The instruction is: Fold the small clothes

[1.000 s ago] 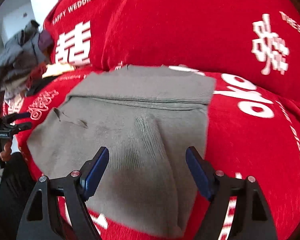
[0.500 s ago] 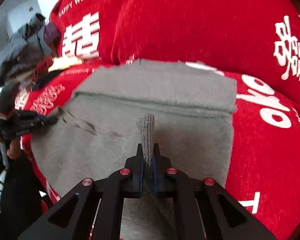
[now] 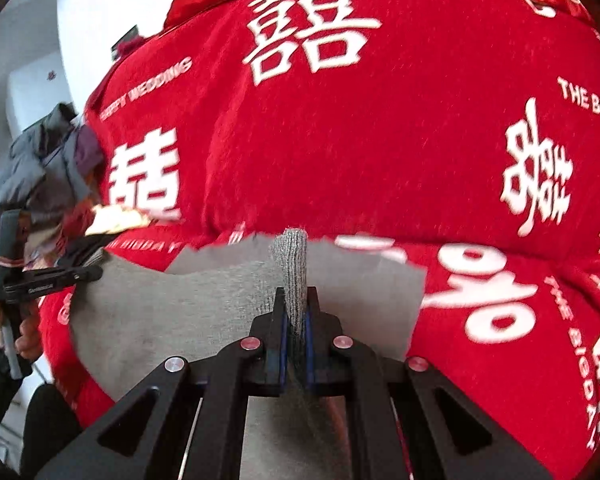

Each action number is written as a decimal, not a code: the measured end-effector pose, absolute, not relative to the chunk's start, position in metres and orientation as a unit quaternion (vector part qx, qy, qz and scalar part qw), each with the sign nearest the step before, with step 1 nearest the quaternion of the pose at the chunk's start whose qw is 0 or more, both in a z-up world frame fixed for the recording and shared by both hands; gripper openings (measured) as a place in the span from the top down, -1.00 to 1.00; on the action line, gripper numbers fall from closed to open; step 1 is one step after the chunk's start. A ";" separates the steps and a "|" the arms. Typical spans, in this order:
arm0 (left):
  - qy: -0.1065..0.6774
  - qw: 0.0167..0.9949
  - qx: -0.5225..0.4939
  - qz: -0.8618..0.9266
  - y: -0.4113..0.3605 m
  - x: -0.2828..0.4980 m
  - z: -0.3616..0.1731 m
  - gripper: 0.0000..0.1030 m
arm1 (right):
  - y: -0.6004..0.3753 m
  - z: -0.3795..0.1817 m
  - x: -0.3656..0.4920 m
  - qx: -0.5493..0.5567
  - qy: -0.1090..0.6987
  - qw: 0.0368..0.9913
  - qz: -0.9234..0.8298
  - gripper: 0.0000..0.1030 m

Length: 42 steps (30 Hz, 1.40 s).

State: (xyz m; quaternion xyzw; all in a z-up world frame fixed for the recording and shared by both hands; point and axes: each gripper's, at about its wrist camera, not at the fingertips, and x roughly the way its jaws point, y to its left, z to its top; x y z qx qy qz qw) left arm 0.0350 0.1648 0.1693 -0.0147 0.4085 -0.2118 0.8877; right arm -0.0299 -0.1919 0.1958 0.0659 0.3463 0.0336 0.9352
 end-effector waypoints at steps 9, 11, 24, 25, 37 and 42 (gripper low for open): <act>0.420 0.889 -0.031 -0.183 0.143 0.130 0.174 0.84 | -0.215 0.186 0.061 0.067 0.361 0.930 -0.021 0.86; 0.436 0.882 -0.033 -0.175 0.135 0.156 0.159 0.84 | -0.223 0.169 0.083 0.069 0.377 0.923 -0.035 0.86; 0.549 0.827 -0.034 -0.112 0.116 0.252 0.041 0.83 | -0.247 0.053 0.168 0.059 0.484 0.867 -0.105 0.86; 0.558 0.821 -0.044 -0.108 0.120 0.254 0.036 0.81 | -0.247 0.047 0.169 0.057 0.491 0.862 -0.109 0.85; 0.496 0.854 -0.132 -0.087 0.174 0.191 0.103 -0.35 | -0.221 0.099 0.109 0.082 0.456 0.880 -0.107 -0.51; 0.519 0.842 -0.022 -0.148 0.085 0.141 0.073 -0.35 | -0.142 0.063 0.122 0.001 0.518 0.854 -0.047 -0.51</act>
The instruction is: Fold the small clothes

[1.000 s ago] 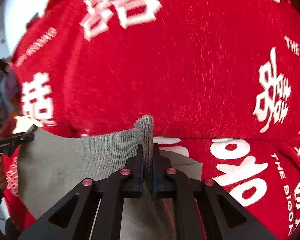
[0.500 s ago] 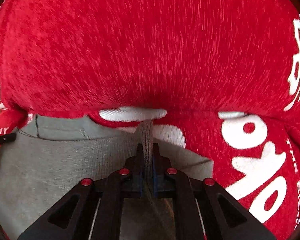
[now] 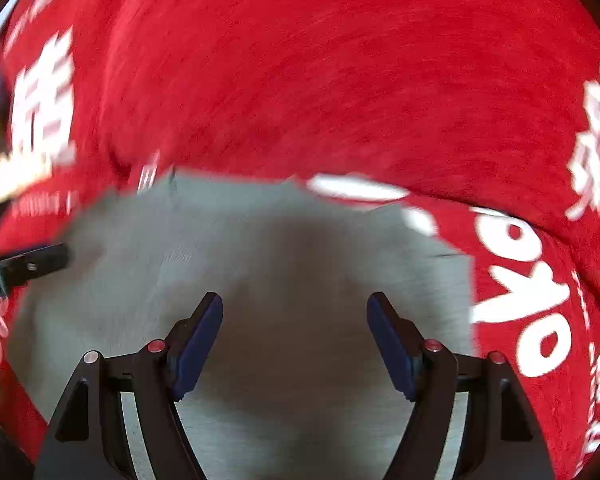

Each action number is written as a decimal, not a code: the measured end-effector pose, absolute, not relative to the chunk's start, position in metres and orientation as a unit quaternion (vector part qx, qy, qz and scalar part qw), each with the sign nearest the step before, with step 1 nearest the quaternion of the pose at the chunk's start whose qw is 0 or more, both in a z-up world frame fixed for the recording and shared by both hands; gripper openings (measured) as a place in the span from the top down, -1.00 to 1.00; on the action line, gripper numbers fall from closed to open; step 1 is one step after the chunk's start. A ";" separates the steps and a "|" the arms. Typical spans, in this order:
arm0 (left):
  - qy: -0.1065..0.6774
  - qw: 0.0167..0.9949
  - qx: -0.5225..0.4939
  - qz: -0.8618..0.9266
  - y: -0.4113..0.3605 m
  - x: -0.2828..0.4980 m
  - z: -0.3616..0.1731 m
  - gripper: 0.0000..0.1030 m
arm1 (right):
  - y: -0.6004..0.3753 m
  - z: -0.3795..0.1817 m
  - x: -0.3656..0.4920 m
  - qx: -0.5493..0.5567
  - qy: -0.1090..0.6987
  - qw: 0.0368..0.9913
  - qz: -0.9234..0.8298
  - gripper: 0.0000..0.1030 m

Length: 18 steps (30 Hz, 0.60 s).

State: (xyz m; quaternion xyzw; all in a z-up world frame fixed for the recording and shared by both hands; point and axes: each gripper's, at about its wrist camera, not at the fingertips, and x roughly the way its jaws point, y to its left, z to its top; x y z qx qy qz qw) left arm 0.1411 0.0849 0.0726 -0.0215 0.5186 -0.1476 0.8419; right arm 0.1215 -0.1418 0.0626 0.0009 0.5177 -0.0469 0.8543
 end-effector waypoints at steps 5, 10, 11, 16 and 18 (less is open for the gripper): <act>0.510 0.852 0.043 -0.108 0.090 0.139 0.050 -0.56 | -0.183 0.047 0.115 0.000 0.530 0.840 -0.113 -0.52; 0.523 0.852 0.012 -0.026 0.143 0.146 0.060 -0.56 | -0.261 0.056 0.087 0.105 0.537 0.820 -0.171 -0.56; 0.529 0.848 -0.007 -0.018 0.155 0.144 0.063 -0.56 | -0.258 0.065 0.079 0.108 0.533 0.819 -0.184 -0.56; 0.501 0.862 -0.041 -0.062 0.136 0.083 0.086 -0.56 | -0.164 0.107 0.050 0.083 0.479 0.866 -0.120 -0.57; 0.502 0.860 -0.022 -0.088 0.109 0.055 0.080 -0.56 | -0.113 0.098 0.046 0.055 0.495 0.864 -0.073 -0.57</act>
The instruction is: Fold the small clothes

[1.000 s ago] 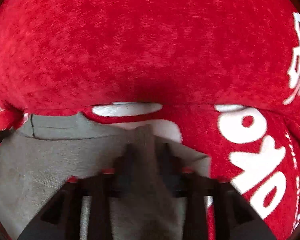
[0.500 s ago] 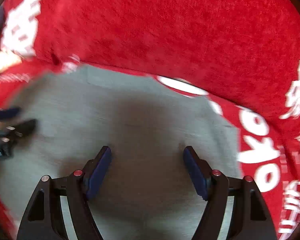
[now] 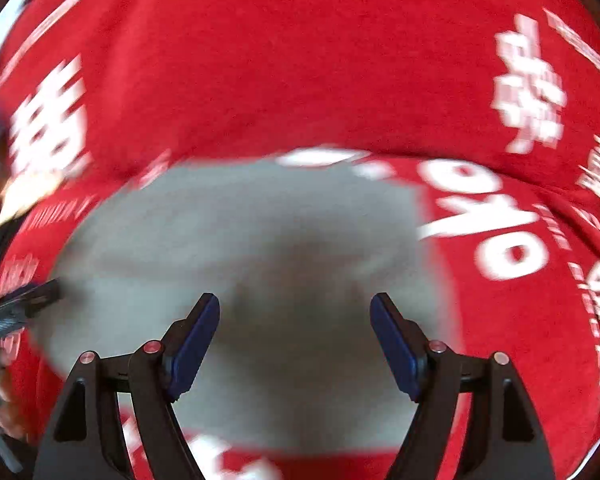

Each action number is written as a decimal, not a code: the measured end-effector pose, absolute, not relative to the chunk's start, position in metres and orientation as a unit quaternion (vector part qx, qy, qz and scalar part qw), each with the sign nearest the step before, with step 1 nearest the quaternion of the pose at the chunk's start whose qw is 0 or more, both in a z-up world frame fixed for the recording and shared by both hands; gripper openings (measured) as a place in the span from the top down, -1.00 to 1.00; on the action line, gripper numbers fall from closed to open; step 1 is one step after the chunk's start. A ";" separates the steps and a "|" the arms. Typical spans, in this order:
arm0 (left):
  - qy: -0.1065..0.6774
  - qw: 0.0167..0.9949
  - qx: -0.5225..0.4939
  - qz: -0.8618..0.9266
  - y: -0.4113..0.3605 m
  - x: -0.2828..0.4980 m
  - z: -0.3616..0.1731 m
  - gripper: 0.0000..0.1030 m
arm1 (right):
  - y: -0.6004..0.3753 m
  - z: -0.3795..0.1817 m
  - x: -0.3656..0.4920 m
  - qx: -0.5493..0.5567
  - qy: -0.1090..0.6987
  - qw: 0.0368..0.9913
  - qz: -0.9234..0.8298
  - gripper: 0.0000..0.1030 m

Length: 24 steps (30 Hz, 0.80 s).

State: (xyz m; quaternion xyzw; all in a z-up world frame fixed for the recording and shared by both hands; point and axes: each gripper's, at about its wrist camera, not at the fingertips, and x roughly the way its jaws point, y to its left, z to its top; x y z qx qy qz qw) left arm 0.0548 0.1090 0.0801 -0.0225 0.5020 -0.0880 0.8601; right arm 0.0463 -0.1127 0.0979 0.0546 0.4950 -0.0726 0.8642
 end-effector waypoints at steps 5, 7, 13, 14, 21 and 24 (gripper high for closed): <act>0.513 0.855 -0.003 -0.074 0.107 0.019 0.051 -0.56 | -0.081 0.057 0.019 0.002 0.516 0.855 -0.055 -0.56; 0.508 0.858 0.008 -0.071 0.111 0.020 0.048 -0.56 | -0.106 0.060 0.008 0.010 0.518 0.852 -0.078 -0.57; 0.517 0.854 -0.014 -0.060 0.152 0.010 0.058 -0.56 | -0.176 0.081 -0.028 0.070 0.525 0.839 -0.121 -0.57; 0.511 0.858 -0.011 -0.050 0.154 0.009 0.063 -0.56 | -0.178 0.087 -0.031 0.056 0.528 0.834 -0.148 -0.58; 0.505 0.859 -0.035 -0.080 0.109 0.068 0.090 -0.56 | -0.142 0.121 0.038 0.037 0.505 0.847 -0.160 -0.59; 0.527 0.846 -0.033 -0.073 0.090 0.105 0.080 -0.56 | -0.109 0.106 0.088 0.002 0.519 0.847 -0.111 -0.58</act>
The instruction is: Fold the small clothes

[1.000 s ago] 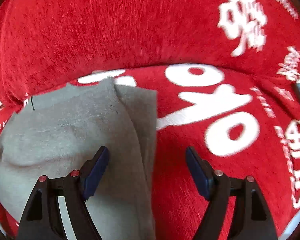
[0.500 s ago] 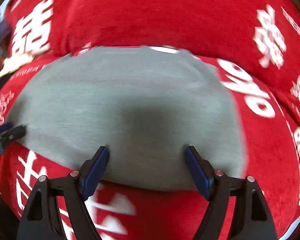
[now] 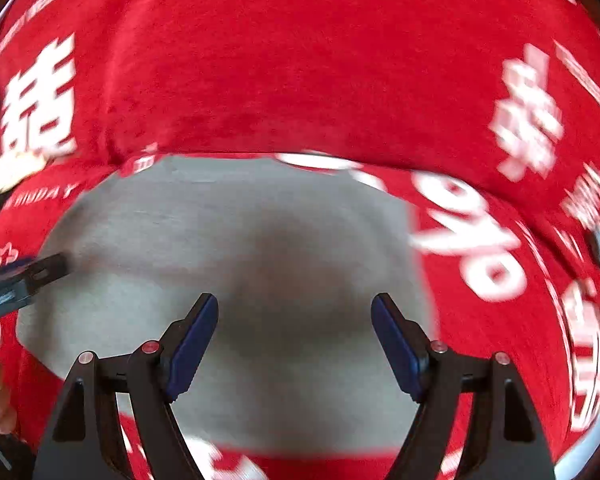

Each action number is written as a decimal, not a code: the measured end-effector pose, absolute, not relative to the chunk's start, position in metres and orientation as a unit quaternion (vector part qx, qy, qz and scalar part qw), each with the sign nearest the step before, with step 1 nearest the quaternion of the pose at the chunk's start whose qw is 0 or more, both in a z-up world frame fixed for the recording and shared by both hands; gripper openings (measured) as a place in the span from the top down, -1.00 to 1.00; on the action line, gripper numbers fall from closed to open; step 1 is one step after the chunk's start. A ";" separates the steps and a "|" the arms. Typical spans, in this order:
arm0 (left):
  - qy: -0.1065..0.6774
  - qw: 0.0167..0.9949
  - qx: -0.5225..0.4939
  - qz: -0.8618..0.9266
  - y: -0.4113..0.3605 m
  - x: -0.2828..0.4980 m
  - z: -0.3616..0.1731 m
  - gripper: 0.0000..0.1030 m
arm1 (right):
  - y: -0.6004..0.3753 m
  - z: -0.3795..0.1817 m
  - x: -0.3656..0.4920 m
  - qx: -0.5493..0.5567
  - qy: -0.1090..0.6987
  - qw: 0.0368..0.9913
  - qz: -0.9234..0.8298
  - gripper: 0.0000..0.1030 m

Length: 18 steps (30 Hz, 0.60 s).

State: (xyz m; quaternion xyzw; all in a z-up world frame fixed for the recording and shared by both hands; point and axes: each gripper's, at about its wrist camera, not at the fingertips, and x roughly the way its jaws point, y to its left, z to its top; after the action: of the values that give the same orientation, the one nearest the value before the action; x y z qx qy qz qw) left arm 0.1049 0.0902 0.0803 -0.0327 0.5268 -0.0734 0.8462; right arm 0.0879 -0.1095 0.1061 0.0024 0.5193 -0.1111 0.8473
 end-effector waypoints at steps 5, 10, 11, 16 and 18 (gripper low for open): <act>0.573 0.819 -0.008 -0.034 0.090 0.150 0.045 -0.59 | -0.120 0.052 0.142 -0.004 0.584 0.801 -0.132 -0.63; 0.573 0.819 -0.022 -0.017 0.107 0.176 0.045 -0.76 | -0.181 0.059 0.159 0.121 0.570 0.797 -0.159 -0.69; 0.570 0.821 -0.027 -0.007 0.109 0.178 0.049 -0.76 | -0.187 0.066 0.160 0.137 0.566 0.795 -0.169 -0.69; 0.552 0.831 -0.017 -0.062 0.075 0.166 0.067 -0.76 | -0.158 0.078 0.169 0.124 0.556 0.809 -0.147 -0.71; 0.564 0.822 0.011 -0.071 0.055 0.167 0.053 -0.76 | -0.146 0.062 0.182 0.092 0.580 0.799 -0.132 -0.71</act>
State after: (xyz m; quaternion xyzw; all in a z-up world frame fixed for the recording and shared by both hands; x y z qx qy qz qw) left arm 0.1671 0.0548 0.0533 0.0110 0.5644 -0.0714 0.8223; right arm 0.1817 -0.1458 0.0623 0.0916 0.5795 -0.1318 0.7990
